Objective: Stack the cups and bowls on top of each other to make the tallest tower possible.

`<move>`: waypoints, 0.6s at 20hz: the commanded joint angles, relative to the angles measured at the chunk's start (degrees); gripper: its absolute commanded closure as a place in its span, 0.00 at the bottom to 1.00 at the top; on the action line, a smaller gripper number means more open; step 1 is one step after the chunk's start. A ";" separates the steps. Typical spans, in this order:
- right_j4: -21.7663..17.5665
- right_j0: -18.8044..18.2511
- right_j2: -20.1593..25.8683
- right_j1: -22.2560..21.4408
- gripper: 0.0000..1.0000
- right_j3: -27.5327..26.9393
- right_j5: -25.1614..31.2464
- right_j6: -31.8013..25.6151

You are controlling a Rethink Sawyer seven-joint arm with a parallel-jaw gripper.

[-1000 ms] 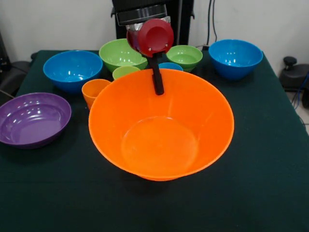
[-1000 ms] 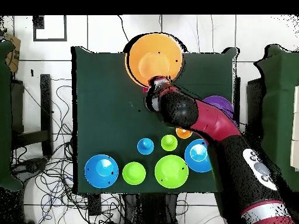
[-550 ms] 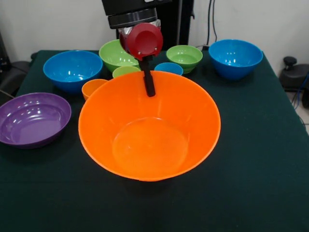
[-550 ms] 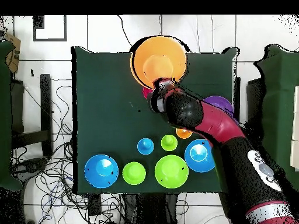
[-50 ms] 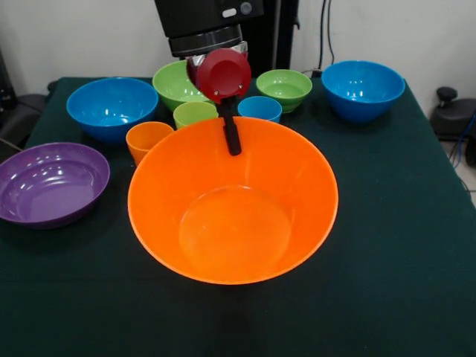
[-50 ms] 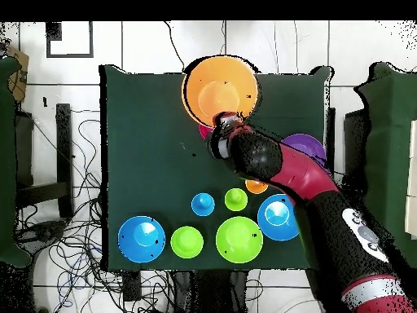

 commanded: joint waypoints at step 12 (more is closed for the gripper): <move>-3.52 2.83 -2.21 3.63 1.00 0.56 -1.36 -0.56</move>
